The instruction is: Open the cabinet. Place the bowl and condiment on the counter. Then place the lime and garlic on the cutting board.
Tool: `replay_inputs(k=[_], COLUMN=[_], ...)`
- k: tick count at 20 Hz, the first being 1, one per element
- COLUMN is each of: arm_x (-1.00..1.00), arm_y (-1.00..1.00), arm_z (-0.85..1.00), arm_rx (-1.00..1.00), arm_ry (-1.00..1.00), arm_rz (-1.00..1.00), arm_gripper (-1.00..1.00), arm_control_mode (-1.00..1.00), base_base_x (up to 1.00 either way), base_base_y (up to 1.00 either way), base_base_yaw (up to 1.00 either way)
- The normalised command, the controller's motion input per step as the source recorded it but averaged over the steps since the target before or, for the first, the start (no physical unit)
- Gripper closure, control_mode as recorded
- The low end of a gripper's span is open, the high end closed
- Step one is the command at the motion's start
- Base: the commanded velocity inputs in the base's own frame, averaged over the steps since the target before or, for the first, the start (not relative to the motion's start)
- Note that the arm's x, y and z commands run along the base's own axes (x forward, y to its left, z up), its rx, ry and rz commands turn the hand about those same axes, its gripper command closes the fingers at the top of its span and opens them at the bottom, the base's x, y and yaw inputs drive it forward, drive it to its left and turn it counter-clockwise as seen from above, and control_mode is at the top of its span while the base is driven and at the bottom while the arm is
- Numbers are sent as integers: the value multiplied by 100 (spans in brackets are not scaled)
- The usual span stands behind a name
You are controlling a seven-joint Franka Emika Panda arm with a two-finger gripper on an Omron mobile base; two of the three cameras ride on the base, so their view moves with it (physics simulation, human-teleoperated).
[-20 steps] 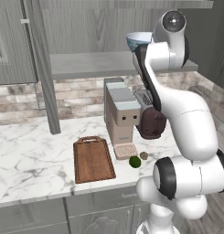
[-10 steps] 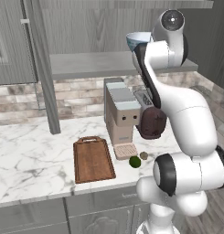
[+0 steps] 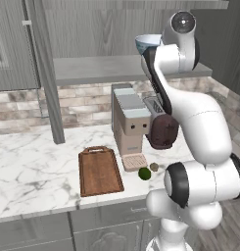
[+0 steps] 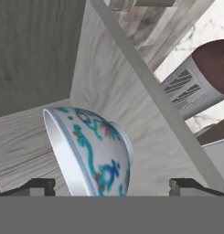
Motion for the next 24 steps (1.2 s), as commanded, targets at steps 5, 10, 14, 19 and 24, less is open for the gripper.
replay_inputs(k=[5,10,14,19,24], arm_x=[13,19,24,18,11], arm_y=[0,0,0,0,0], arm_z=[-5,0,0,0,0], arm_rx=[0,0,0,0,0], arm_ry=[0,0,0,1,3], arm_rz=[0,0,0,0,0], arm_gripper=[-100,-100,-100,-100,-100], arm_control_mode=[-100,-100,-100,-100,-100], base_base_x=[0,0,0,0,0], base_base_y=[0,0,0,0,0], base_base_yaw=[0,0,0,0,0])
